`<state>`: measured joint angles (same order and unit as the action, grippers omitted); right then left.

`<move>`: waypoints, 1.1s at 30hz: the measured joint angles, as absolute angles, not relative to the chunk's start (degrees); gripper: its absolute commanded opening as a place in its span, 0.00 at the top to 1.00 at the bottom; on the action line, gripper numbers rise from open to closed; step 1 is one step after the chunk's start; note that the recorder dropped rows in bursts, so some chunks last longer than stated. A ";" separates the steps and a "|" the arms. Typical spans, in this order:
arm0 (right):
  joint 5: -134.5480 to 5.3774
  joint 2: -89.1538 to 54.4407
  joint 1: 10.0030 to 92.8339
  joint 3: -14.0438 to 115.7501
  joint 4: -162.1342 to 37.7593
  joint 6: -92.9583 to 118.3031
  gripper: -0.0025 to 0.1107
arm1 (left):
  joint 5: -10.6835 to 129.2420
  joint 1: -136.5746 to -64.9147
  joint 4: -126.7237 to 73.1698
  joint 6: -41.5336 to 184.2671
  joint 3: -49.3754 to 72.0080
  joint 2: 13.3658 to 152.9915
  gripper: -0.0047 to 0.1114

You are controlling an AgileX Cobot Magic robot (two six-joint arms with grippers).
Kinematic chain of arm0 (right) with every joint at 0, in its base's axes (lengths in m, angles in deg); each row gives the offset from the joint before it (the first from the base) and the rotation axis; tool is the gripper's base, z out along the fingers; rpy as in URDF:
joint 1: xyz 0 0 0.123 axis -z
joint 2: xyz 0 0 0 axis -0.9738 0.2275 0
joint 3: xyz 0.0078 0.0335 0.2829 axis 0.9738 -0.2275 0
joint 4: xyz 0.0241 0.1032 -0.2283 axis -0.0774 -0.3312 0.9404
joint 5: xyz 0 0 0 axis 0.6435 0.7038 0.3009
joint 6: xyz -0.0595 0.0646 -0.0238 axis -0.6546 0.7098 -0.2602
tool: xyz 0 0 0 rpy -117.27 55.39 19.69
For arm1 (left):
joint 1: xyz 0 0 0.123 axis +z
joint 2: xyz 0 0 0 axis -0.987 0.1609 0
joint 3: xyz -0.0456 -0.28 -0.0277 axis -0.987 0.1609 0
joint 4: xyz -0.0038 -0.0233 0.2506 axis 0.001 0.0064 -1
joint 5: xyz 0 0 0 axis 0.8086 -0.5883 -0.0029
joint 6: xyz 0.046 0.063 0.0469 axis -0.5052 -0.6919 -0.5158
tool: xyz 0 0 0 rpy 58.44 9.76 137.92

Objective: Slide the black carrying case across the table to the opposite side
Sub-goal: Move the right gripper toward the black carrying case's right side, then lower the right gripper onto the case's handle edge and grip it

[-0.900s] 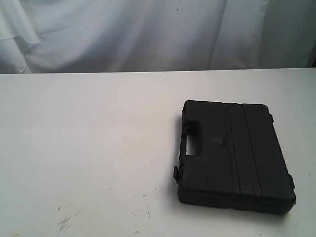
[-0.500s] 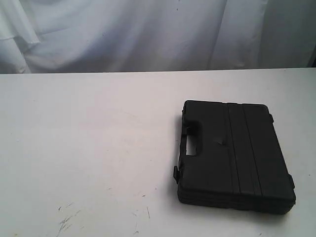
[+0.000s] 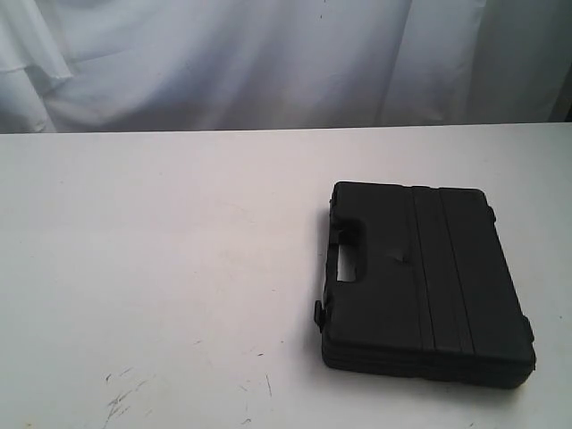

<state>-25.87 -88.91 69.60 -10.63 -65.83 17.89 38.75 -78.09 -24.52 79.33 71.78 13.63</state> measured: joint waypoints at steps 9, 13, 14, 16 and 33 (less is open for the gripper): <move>-51.22 -74.65 69.60 10.58 -68.19 15.96 0.98 | 38.75 -78.09 -24.52 79.33 71.78 13.63 0.96; -64.11 -61.83 69.60 19.40 -68.29 15.96 0.98 | 38.75 -78.09 -24.52 79.33 71.78 13.63 0.96; -67.28 -58.98 69.47 21.07 -68.41 15.84 0.98 | 38.75 -78.09 -24.52 79.33 71.78 13.63 0.96; -76.03 -51.77 68.65 24.59 -68.65 15.84 0.98 | 38.75 -78.09 -24.52 79.33 71.78 13.63 0.96; -108.89 -21.66 64.33 28.48 -78.41 11.83 0.98 | 38.75 -78.09 -24.52 79.33 71.78 13.63 0.96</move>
